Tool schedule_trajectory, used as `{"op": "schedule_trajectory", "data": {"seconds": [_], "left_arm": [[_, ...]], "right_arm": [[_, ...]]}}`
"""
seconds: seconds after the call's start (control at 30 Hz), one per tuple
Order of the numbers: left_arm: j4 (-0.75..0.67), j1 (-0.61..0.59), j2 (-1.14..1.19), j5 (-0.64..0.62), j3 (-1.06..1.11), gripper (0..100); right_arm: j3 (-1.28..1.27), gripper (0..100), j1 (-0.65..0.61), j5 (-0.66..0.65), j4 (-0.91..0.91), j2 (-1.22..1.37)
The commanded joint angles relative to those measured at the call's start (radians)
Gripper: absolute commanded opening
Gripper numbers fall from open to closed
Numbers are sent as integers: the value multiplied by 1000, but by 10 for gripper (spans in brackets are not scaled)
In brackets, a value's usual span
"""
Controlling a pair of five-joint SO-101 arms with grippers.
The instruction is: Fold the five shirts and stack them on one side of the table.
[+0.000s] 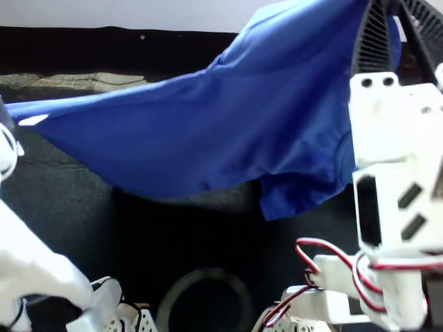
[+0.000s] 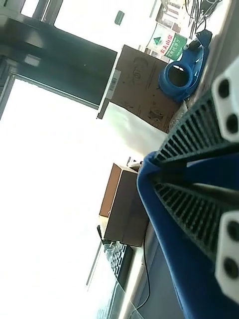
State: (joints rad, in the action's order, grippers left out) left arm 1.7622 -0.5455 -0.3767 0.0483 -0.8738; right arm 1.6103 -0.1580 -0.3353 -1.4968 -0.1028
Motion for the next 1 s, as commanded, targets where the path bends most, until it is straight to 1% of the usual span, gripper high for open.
{"op": "schedule_trajectory", "data": {"seconds": [0.0, 0.1, 0.47, 0.77, 0.9, 0.97], "left_arm": [[-9, -12, -27, -2, -41, 9], [-9, -12, -30, -3, -56, 9], [-2, -15, -30, -6, -220, 9], [-2, -15, -30, -6, -232, 9], [0, -18, -22, -2, -222, 9], [0, -36, -22, 0, -156, 9]], "right_arm": [[24, 5, 13, -11, 27, -31], [24, 5, 13, -12, 28, -61], [24, 5, 13, -12, 24, -220], [16, 5, 13, -8, 19, -231], [-131, 5, 10, -6, 21, -231], [-242, 5, 8, -5, 28, -231]]}}
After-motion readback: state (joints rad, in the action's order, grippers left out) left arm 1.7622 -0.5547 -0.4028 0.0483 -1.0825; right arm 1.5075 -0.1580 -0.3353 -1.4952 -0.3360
